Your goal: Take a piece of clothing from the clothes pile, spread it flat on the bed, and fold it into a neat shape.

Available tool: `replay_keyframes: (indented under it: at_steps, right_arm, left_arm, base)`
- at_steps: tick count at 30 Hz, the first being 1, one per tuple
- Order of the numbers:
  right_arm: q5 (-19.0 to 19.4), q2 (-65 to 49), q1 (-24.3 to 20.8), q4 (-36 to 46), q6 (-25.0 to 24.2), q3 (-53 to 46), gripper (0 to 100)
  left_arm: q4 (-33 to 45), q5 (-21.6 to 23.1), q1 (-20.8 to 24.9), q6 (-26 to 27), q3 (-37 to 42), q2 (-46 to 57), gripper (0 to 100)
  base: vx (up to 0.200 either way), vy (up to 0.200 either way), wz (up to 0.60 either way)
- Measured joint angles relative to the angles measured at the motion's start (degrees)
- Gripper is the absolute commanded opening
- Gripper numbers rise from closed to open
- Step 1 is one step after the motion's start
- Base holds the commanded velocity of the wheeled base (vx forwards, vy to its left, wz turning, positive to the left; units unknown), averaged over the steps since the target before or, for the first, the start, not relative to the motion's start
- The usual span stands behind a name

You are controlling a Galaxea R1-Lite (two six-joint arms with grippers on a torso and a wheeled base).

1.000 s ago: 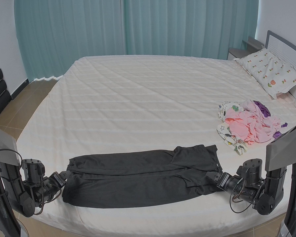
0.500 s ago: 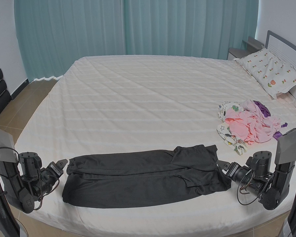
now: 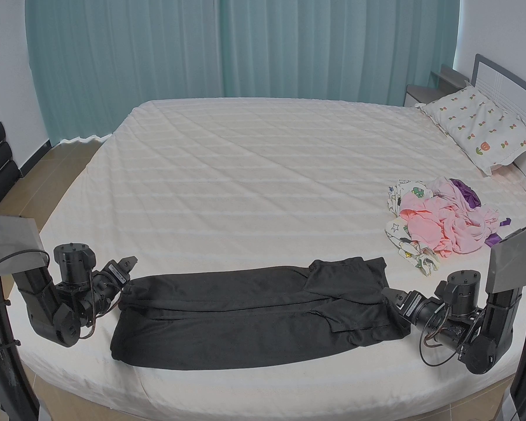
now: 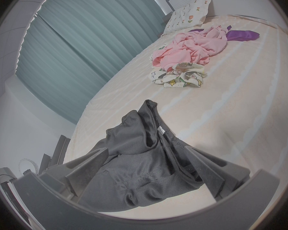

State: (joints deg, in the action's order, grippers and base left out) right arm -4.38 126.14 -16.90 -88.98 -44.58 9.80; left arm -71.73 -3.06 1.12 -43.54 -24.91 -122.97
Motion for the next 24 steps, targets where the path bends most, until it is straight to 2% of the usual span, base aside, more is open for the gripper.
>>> replay_keyframes:
  at_steps: [4, 9, 10, 15, 24]
  right_arm:
    - [0.0, 0.66, 0.0, 0.0, 0.02, 0.0, 100]
    - [0.0, 1.34, -0.05, 0.0, 0.02, 0.01, 100]
    - [-0.02, 1.4, -0.05, 0.0, 0.0, 0.01, 100]
    - [-0.02, 1.56, -0.05, 0.0, 0.02, 0.06, 100]
    - [0.04, 1.68, -0.05, 0.0, 0.0, -0.05, 100]
  left_arm:
    - [5.68, 0.06, 0.2, 0.63, -4.41, -1.84, 100]
    - [6.67, 0.06, 0.85, 1.15, -6.55, -3.68, 100]
    - [6.67, 0.06, 0.96, 1.34, -6.66, -4.01, 0]
    - [7.57, -0.02, 1.11, 3.56, -6.27, -5.56, 0]
    - [7.88, -0.73, 0.11, 3.69, -6.12, -6.23, 0]
  base:
    - [0.0, 0.0, 0.0]
    - [0.0, 0.0, 0.0]
    - [0.0, 0.0, 0.0]
    - [0.0, 0.0, 0.0]
    - [0.0, 0.0, 0.0]
